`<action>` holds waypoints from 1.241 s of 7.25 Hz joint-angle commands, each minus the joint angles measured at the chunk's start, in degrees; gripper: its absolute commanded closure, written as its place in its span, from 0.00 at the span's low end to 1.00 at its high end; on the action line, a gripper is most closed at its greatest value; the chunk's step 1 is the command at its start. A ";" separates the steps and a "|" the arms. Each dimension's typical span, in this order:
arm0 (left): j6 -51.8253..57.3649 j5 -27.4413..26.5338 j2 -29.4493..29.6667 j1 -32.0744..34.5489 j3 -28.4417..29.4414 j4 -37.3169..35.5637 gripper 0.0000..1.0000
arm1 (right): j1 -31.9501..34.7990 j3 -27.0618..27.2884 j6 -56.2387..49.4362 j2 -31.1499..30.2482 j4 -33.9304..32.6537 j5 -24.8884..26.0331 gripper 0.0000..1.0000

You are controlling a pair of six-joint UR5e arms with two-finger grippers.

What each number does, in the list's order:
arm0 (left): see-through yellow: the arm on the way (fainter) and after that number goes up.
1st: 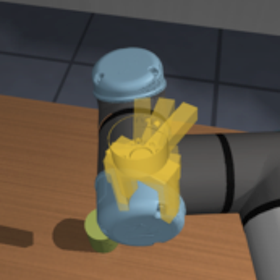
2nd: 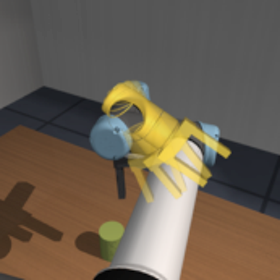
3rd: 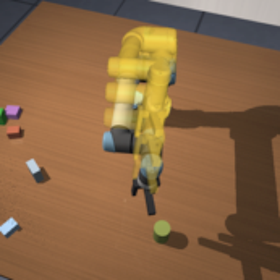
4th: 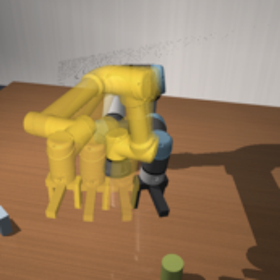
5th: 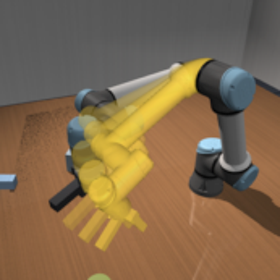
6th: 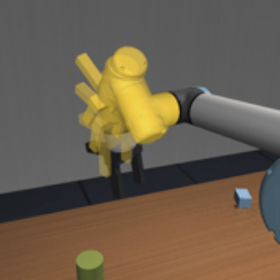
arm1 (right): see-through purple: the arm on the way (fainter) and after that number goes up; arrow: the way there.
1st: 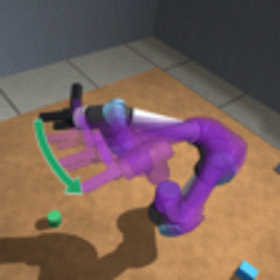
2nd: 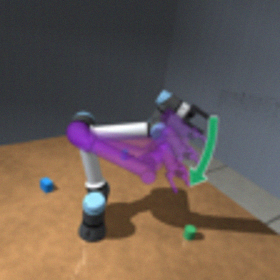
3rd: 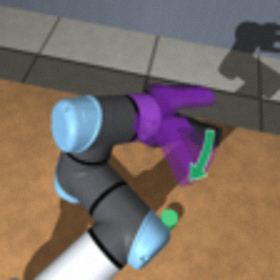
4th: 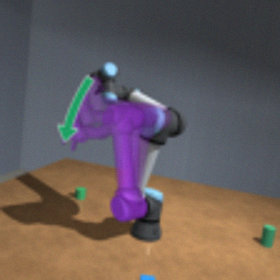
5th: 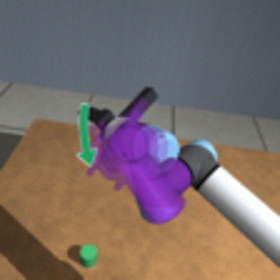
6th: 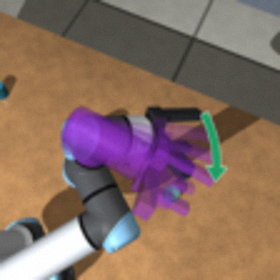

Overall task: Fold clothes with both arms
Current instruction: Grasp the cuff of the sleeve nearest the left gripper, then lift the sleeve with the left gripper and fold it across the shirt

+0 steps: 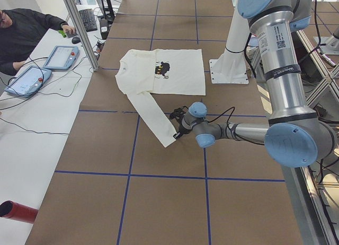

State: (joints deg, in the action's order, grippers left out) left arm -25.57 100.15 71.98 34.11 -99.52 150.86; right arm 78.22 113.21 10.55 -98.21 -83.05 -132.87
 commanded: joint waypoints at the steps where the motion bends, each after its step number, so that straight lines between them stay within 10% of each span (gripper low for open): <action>1: -0.18 0.22 0.09 0.17 -0.76 0.13 1.00 | 0.00 0.00 0.00 0.04 -0.01 -0.02 0.00; 4: -0.09 0.83 5.06 6.80 -6.73 -1.09 1.00 | 0.00 -0.44 -0.09 0.04 -0.01 0.07 0.00; 9: -6.37 1.89 43.50 13.36 -4.30 -41.88 1.00 | 0.00 -0.35 -0.09 0.13 -0.01 0.24 0.00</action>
State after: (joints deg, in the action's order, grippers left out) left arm -27.84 101.96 104.36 47.32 -105.47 119.98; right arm 78.22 112.78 10.46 -98.09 -83.01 -132.64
